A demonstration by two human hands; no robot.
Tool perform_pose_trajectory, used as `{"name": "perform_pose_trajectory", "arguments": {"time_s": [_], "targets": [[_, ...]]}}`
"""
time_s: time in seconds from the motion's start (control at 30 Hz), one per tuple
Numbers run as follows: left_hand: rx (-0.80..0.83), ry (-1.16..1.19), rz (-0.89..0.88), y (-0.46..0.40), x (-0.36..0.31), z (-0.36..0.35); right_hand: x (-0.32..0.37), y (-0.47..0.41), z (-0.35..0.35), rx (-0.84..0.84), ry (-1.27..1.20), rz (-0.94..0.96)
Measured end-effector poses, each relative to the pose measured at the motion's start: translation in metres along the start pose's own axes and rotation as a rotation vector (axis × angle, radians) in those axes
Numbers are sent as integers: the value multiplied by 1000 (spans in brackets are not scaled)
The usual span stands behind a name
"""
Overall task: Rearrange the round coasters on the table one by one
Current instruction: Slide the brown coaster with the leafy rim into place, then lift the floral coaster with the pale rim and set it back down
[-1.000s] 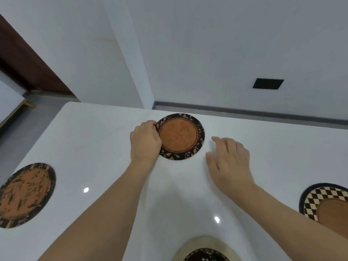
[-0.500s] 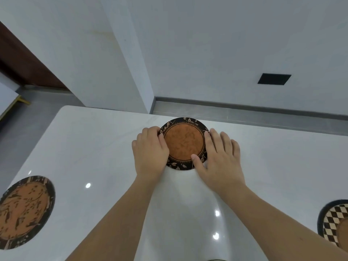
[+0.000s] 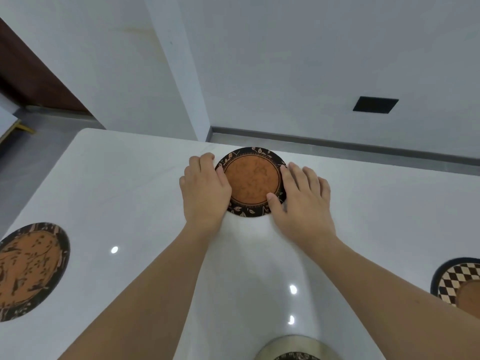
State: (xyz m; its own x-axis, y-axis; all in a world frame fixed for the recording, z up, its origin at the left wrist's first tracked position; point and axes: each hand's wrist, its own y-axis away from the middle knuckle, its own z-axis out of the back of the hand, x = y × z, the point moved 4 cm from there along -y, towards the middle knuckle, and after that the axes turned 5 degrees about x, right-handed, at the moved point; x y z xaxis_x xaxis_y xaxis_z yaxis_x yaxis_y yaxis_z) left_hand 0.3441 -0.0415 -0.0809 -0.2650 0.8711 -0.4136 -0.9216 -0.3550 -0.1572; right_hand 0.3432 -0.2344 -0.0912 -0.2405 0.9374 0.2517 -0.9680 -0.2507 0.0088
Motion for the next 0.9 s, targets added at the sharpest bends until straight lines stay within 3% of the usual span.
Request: {"name": "perform_pose_trajectory", "arguments": {"time_s": [0.17, 0.23, 0.5, 0.63, 0.9], "targets": [[-43, 291, 43, 30, 0, 19, -7, 24, 14, -26, -374, 1], [12, 349, 29, 65, 5, 21, -15, 58, 17, 8, -469, 12], [269, 166, -101, 233, -6, 46, -27, 209, 22, 194, -321, 148], [225, -80, -203, 296, -11, 50, -25, 240, 17, 189, -176, 171], [176, -81, -207, 298, -10, 49, -27, 244, 13, 103, -147, 156]]}}
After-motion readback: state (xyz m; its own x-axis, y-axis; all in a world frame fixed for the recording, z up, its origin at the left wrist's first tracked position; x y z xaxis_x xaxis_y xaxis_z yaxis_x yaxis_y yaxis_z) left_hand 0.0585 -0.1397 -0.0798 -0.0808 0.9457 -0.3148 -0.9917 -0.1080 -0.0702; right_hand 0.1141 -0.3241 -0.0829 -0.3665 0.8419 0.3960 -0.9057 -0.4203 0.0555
